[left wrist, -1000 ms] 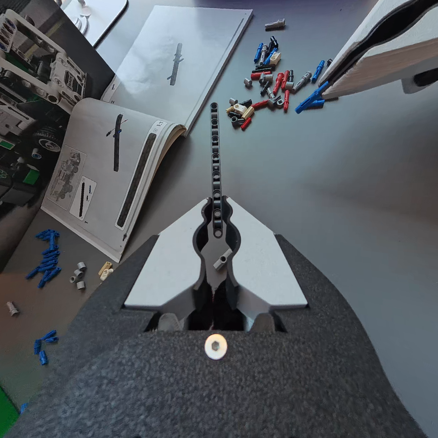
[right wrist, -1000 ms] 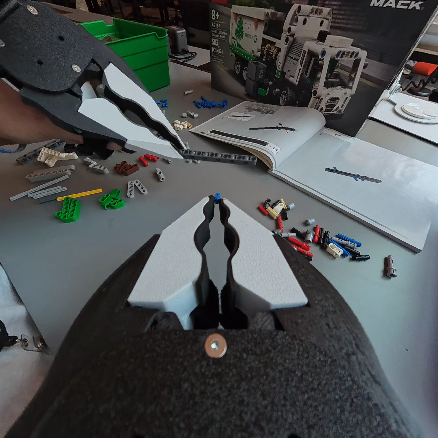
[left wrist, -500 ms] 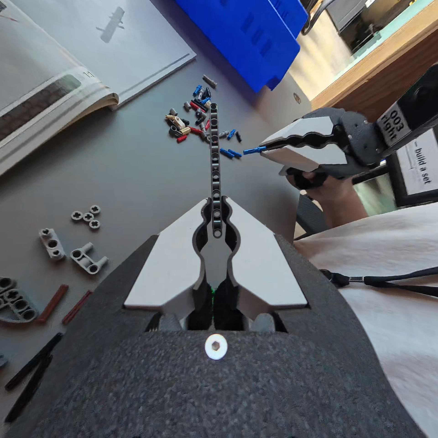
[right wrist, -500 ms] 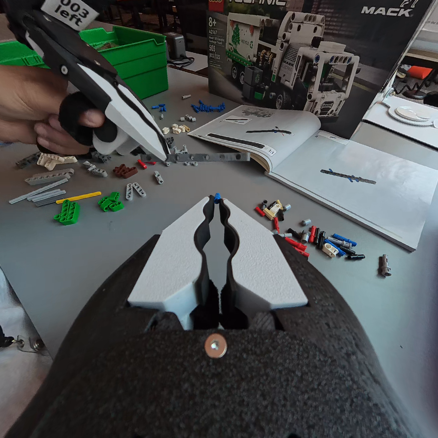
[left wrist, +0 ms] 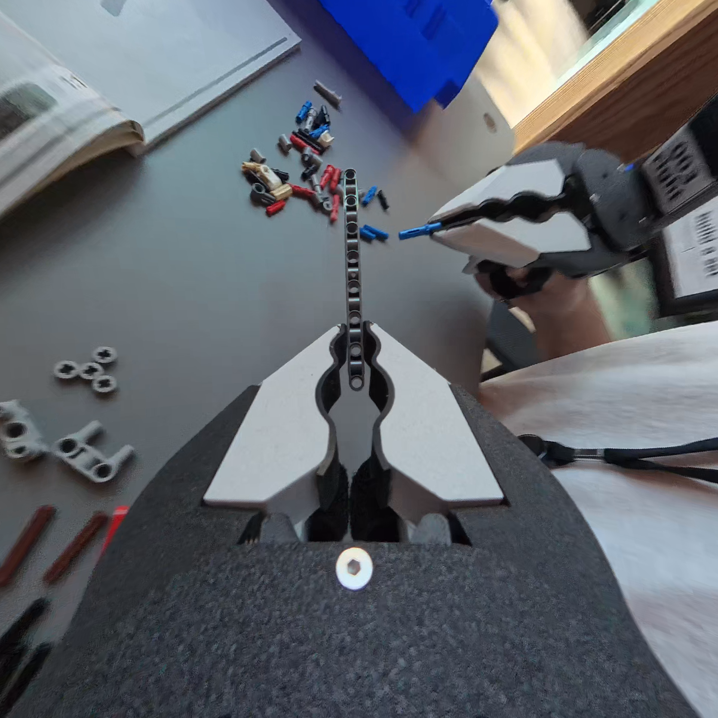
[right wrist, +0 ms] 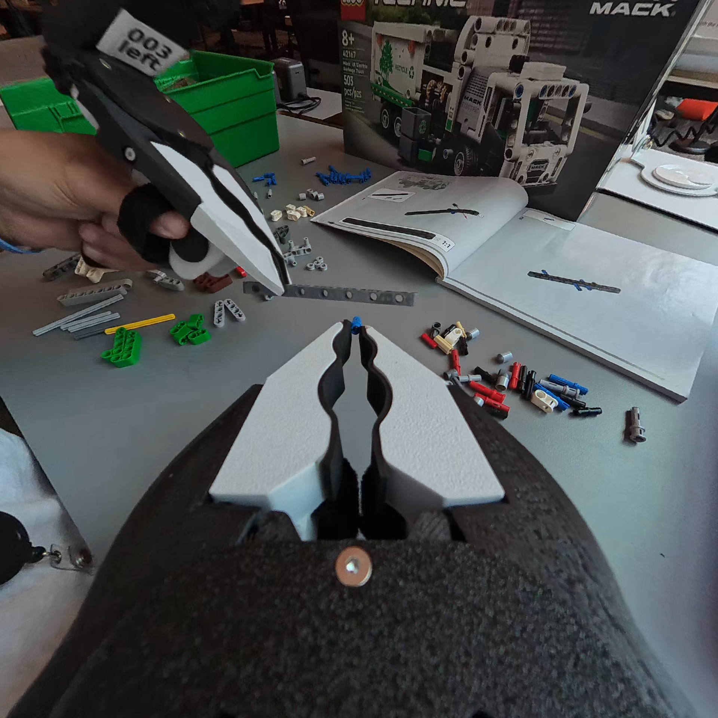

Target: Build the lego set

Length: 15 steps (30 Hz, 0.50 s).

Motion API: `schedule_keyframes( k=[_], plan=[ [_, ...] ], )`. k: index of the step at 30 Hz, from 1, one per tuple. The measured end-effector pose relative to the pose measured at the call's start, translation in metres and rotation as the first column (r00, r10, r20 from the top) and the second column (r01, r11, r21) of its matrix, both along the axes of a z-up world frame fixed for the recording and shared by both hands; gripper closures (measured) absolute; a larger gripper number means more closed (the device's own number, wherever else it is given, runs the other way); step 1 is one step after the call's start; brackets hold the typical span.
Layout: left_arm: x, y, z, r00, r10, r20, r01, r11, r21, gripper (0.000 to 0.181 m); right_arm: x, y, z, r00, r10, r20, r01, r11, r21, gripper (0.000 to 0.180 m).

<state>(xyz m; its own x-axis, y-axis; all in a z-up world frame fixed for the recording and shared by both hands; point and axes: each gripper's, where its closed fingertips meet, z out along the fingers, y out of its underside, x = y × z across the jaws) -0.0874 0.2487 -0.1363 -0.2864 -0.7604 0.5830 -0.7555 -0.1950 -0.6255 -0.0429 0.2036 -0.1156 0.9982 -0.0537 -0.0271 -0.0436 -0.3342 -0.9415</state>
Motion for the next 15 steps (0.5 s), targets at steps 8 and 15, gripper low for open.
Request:
schedule_keyframes(
  k=[8, 15],
  plan=[
    [-0.004, -0.011, 0.004, 0.996, -0.017, -0.091, -0.012, 0.949, -0.316, 0.174, 0.005, 0.000, 0.005, 0.996, -0.049, 0.069, 0.051, 0.998, -0.024, 0.177],
    [-0.002, -0.015, 0.005, 0.997, -0.021, -0.077, -0.003, 0.955, -0.298, 0.174, 0.005, 0.010, 0.002, 0.998, -0.060, 0.002, 0.060, 0.998, -0.037, 0.177]
  ],
)
